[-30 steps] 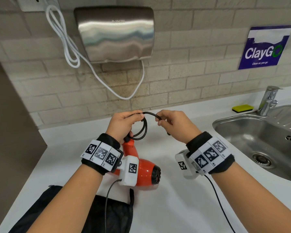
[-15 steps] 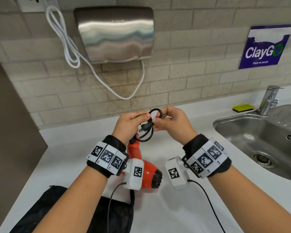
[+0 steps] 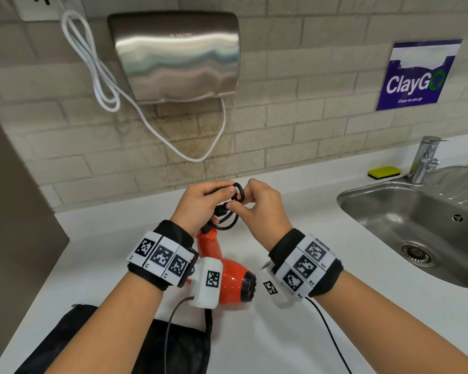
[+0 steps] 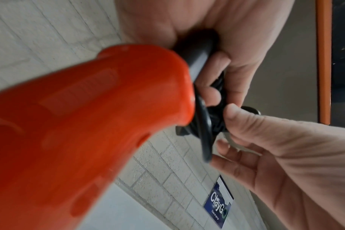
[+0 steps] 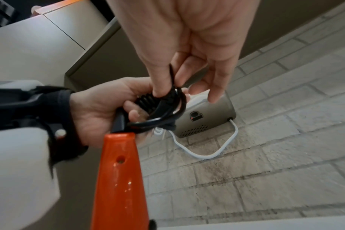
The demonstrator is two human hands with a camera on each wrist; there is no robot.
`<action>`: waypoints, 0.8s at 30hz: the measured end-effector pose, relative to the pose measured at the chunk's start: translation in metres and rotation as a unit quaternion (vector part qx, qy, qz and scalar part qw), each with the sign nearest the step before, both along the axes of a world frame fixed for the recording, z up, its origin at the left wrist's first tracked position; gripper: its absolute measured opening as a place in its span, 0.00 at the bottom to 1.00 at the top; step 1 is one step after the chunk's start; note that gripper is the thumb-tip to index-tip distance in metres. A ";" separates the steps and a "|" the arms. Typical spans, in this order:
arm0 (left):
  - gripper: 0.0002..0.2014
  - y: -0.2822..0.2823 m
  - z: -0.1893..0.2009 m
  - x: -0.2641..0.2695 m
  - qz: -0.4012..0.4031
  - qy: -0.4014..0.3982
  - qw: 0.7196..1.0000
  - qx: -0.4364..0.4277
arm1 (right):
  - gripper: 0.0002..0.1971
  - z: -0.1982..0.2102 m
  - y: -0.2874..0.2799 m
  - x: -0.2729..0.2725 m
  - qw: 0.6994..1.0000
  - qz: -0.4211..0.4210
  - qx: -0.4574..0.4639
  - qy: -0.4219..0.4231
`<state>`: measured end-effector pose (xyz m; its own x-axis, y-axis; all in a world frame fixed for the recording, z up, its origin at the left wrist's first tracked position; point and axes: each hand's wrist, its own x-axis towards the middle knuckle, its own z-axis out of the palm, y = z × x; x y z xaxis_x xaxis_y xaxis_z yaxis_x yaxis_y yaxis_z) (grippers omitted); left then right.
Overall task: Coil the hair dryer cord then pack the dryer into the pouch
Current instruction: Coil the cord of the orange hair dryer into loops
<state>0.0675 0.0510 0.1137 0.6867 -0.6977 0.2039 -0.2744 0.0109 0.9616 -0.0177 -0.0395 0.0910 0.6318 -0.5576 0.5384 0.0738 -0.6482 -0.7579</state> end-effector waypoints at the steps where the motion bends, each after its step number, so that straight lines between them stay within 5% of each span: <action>1: 0.08 0.000 0.000 -0.001 -0.003 -0.004 1.000 0.000 | 0.19 -0.002 0.001 0.001 1.000 -0.012 0.002 -0.006; 10: 0.07 0.003 0.000 -0.009 -0.046 0.007 0.999 0.000 | 0.22 -0.014 0.002 0.020 0.998 -0.020 0.042 -0.053; 16: 0.09 0.003 -0.001 -0.003 -0.031 0.015 0.999 0.006 | 0.19 -0.012 -0.007 0.016 0.986 0.148 0.034 0.068; 21: 0.12 0.007 -0.003 0.010 0.003 0.043 0.999 -0.009 | 0.01 -0.016 -0.022 0.002 0.972 0.171 -0.073 0.145; 24: 0.13 0.009 -0.004 0.010 0.009 0.025 1.000 -0.006 | 0.08 -0.010 -0.031 -0.001 0.968 0.138 -0.122 0.168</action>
<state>0.0780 0.0596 0.1101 0.7080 -0.6836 0.1773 -0.2270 0.0175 0.9737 -0.0191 -0.0705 0.0814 0.9013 -0.2243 0.3705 0.0451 -0.8022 -0.5953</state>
